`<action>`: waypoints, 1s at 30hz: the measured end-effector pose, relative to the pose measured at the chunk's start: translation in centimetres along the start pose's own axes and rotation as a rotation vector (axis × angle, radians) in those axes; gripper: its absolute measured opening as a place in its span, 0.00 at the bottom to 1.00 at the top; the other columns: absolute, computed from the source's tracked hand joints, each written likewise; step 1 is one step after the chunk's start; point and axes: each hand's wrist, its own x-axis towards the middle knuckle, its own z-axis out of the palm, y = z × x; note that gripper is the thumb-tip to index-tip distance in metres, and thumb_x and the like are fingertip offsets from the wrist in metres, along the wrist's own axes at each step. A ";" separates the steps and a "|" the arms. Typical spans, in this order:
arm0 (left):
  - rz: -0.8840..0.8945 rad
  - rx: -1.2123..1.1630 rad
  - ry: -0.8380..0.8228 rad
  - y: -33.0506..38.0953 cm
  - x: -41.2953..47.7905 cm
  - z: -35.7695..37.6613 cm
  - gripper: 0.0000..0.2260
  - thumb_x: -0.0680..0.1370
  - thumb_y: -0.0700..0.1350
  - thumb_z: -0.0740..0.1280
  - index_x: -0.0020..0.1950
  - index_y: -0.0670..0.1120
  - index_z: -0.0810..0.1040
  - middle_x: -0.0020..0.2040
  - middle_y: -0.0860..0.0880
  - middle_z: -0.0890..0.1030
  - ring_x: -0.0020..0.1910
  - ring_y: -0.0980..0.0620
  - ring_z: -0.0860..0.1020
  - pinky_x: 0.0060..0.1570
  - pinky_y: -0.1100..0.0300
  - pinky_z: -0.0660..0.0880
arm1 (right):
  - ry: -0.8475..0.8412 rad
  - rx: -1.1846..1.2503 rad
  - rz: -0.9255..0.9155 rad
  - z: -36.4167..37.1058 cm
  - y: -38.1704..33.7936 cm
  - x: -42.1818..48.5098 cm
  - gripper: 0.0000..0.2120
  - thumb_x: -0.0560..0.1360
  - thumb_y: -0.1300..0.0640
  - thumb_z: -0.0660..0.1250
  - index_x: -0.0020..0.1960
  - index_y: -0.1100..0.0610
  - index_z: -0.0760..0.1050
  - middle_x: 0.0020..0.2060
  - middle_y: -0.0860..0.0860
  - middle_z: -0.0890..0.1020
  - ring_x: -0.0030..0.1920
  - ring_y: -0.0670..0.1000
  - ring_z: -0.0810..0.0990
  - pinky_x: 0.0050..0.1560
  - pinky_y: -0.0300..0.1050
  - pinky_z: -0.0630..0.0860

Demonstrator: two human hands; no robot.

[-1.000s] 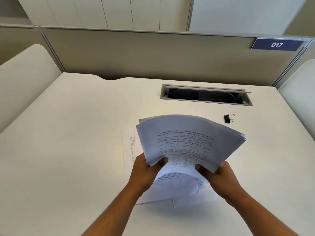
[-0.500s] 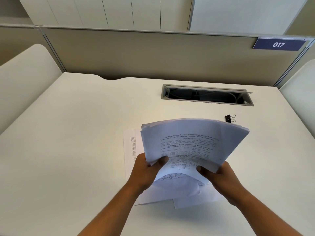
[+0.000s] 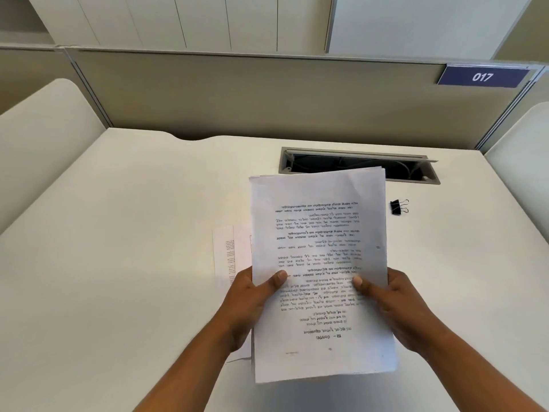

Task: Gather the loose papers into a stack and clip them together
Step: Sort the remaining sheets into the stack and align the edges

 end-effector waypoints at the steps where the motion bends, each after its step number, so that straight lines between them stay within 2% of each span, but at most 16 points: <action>1: -0.003 0.003 0.008 -0.1 -0.1 0.0 0.14 0.78 0.45 0.71 0.63 0.47 0.80 0.56 0.47 0.87 0.54 0.44 0.86 0.57 0.43 0.81 | -0.006 -0.011 0.000 0.1 -0.1 -0.1 0.12 0.75 0.62 0.68 0.58 0.64 0.80 0.53 0.62 0.85 0.51 0.65 0.85 0.55 0.63 0.80; 3: 0.003 0.021 0.026 -0.1 -0.3 -0.3 0.14 0.78 0.45 0.71 0.63 0.45 0.81 0.55 0.46 0.87 0.53 0.43 0.86 0.56 0.43 0.82 | -0.035 -0.030 -0.005 0.3 -0.4 -0.3 0.13 0.75 0.61 0.68 0.59 0.63 0.80 0.53 0.61 0.86 0.51 0.64 0.85 0.54 0.61 0.81; 8: 0.046 0.002 0.138 0.2 -0.9 -2.4 0.12 0.78 0.44 0.70 0.60 0.41 0.82 0.51 0.43 0.88 0.48 0.40 0.87 0.48 0.46 0.83 | -0.053 -0.092 0.013 0.8 -1.0 -0.5 0.16 0.80 0.51 0.61 0.58 0.59 0.81 0.52 0.57 0.86 0.52 0.59 0.85 0.54 0.54 0.81; 10: 0.068 -0.018 0.187 0.6 -1.2 -3.7 0.12 0.78 0.44 0.70 0.59 0.41 0.82 0.51 0.43 0.88 0.47 0.40 0.87 0.46 0.46 0.83 | 0.014 -0.138 0.033 0.2 -0.6 -0.1 0.15 0.80 0.50 0.62 0.58 0.57 0.81 0.51 0.56 0.87 0.52 0.58 0.85 0.55 0.55 0.79; 12: 0.088 -0.021 0.233 0.6 -1.5 -5.2 0.11 0.77 0.43 0.70 0.58 0.41 0.82 0.50 0.43 0.88 0.47 0.39 0.87 0.45 0.47 0.83 | 0.148 -0.202 0.072 -0.8 0.0 0.3 0.11 0.79 0.53 0.66 0.56 0.56 0.81 0.49 0.55 0.87 0.50 0.57 0.86 0.54 0.53 0.80; 14: 0.099 -0.026 0.266 0.4 -1.9 -6.7 0.12 0.76 0.45 0.72 0.57 0.42 0.83 0.50 0.43 0.88 0.48 0.38 0.87 0.45 0.48 0.83 | 0.229 -0.366 0.081 -1.8 1.0 0.5 0.08 0.77 0.56 0.69 0.55 0.55 0.81 0.46 0.53 0.87 0.48 0.53 0.86 0.51 0.51 0.81; 15: 0.108 -0.027 0.268 0.2 -2.1 -7.4 0.16 0.73 0.49 0.74 0.57 0.42 0.83 0.50 0.43 0.88 0.49 0.37 0.86 0.44 0.48 0.83 | 0.230 -0.486 0.066 -2.1 1.4 0.5 0.07 0.76 0.57 0.70 0.54 0.54 0.81 0.45 0.51 0.86 0.46 0.51 0.85 0.50 0.50 0.81; 18: 0.115 -0.006 0.286 -0.3 -3.3 -8.8 0.38 0.55 0.63 0.82 0.56 0.43 0.83 0.49 0.44 0.89 0.46 0.40 0.87 0.39 0.51 0.84 | 0.207 -0.730 0.043 -1.9 2.6 0.1 0.06 0.74 0.56 0.72 0.50 0.49 0.80 0.42 0.45 0.85 0.38 0.42 0.83 0.42 0.40 0.78; 19: 0.116 -0.003 0.297 -0.5 -3.6 -9.2 0.38 0.54 0.63 0.82 0.56 0.42 0.83 0.50 0.44 0.88 0.45 0.41 0.88 0.39 0.51 0.84 | 0.223 -0.752 0.042 -1.6 3.0 0.0 0.05 0.74 0.56 0.72 0.49 0.49 0.80 0.42 0.45 0.85 0.37 0.42 0.82 0.41 0.39 0.77; 21: 0.102 -0.049 0.301 -1.2 -4.2 -9.8 0.26 0.65 0.56 0.79 0.56 0.41 0.83 0.52 0.41 0.88 0.44 0.42 0.88 0.40 0.51 0.85 | 0.268 -0.796 0.058 -0.8 3.8 -0.1 0.05 0.74 0.55 0.72 0.48 0.50 0.79 0.41 0.44 0.84 0.38 0.43 0.82 0.41 0.39 0.77; 22: 0.087 -0.057 0.303 -1.4 -4.5 -9.9 0.24 0.67 0.54 0.77 0.57 0.41 0.82 0.53 0.40 0.87 0.44 0.42 0.88 0.40 0.50 0.85 | 0.279 -0.830 0.077 -0.4 4.1 -0.1 0.06 0.73 0.53 0.72 0.49 0.50 0.79 0.41 0.44 0.84 0.40 0.43 0.82 0.41 0.39 0.77; 23: 0.081 -0.049 0.295 -1.7 -4.7 -10.1 0.28 0.64 0.56 0.79 0.57 0.41 0.82 0.53 0.40 0.87 0.45 0.42 0.88 0.41 0.50 0.85 | 0.277 -0.870 0.105 0.0 4.5 0.0 0.10 0.73 0.50 0.72 0.51 0.51 0.78 0.42 0.44 0.84 0.42 0.44 0.82 0.43 0.40 0.77; 25: 0.069 -0.015 0.287 -2.0 -4.8 -10.0 0.43 0.51 0.64 0.83 0.58 0.41 0.82 0.51 0.42 0.88 0.46 0.40 0.87 0.41 0.50 0.85 | 0.239 -1.010 0.183 1.0 5.3 0.1 0.19 0.71 0.42 0.71 0.56 0.52 0.75 0.46 0.46 0.83 0.48 0.49 0.82 0.48 0.43 0.77; 26: 0.060 -0.012 0.300 -1.9 -5.0 -9.8 0.46 0.47 0.65 0.83 0.58 0.41 0.82 0.51 0.42 0.88 0.46 0.40 0.87 0.41 0.50 0.85 | 0.208 -1.108 0.217 1.5 5.6 0.2 0.24 0.69 0.38 0.70 0.58 0.52 0.74 0.49 0.47 0.83 0.51 0.51 0.81 0.49 0.44 0.76; 30: 0.063 -0.026 0.298 -1.9 -5.0 -9.4 0.46 0.46 0.66 0.83 0.57 0.42 0.83 0.52 0.42 0.88 0.48 0.40 0.87 0.42 0.49 0.85 | 0.202 -1.297 0.270 3.8 5.6 0.4 0.34 0.64 0.29 0.67 0.57 0.53 0.70 0.53 0.48 0.80 0.54 0.53 0.81 0.46 0.46 0.76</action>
